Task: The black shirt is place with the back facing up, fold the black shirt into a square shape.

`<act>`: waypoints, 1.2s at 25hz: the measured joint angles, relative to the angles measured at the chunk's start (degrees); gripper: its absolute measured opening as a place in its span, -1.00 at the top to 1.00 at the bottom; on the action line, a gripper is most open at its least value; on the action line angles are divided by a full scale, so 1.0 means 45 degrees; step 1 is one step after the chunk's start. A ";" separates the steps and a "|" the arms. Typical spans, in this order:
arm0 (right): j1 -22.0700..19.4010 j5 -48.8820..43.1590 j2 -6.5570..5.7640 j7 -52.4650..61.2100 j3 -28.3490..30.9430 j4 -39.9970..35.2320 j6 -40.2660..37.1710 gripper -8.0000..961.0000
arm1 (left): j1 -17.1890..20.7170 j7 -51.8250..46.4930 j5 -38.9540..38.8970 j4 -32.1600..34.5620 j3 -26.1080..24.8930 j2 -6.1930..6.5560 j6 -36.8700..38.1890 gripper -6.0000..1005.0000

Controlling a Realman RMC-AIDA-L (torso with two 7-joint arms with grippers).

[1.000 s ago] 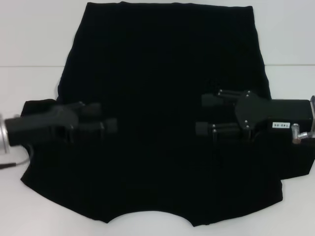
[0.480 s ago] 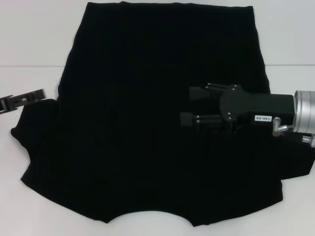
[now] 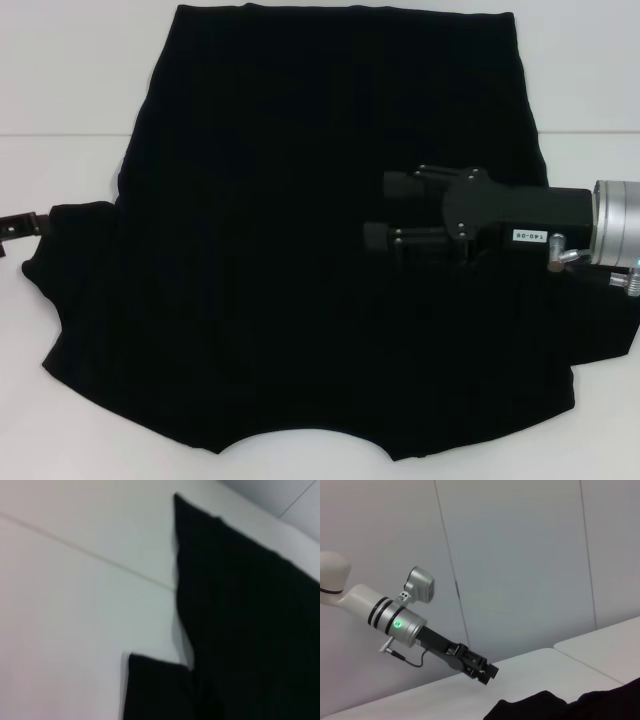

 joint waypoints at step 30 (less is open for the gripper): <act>-0.0206 0.0079 -0.0109 -0.0105 0.0183 -0.0044 0.0010 -0.84 | -0.0535 -0.1699 0.1221 -0.2243 0.0615 0.0119 -0.2488 -0.80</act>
